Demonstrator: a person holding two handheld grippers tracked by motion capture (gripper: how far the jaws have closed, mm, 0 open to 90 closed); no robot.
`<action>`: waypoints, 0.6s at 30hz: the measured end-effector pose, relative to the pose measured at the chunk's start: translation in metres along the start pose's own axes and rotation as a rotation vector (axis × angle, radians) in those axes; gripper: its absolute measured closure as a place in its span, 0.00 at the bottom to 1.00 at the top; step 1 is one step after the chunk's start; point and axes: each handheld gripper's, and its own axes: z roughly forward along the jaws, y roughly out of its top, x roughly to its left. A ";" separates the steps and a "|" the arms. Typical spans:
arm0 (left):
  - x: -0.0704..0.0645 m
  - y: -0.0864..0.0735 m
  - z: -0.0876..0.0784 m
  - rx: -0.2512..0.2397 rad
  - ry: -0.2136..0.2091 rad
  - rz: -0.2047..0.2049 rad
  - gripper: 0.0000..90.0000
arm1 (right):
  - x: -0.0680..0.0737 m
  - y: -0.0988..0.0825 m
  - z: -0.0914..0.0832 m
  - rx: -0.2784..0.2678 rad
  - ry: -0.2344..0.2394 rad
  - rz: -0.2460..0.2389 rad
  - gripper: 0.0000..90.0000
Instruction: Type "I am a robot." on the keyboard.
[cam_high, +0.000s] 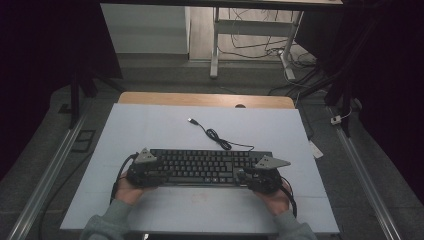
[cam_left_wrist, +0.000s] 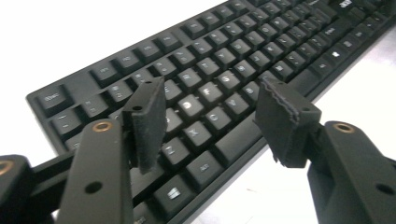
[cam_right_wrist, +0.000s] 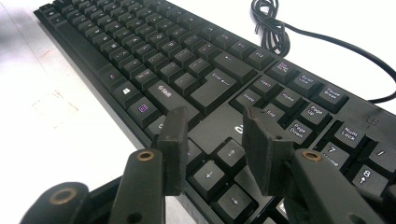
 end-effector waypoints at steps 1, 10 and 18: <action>0.001 0.000 -0.001 0.001 0.004 -0.005 0.45 | 0.000 0.000 0.000 0.002 0.000 -0.001 0.68; 0.009 -0.002 -0.004 0.000 0.024 -0.022 0.42 | -0.001 0.000 -0.001 0.004 -0.004 -0.002 0.67; 0.015 -0.002 -0.005 -0.004 0.029 -0.021 0.42 | -0.002 -0.002 0.000 0.005 -0.003 -0.004 0.63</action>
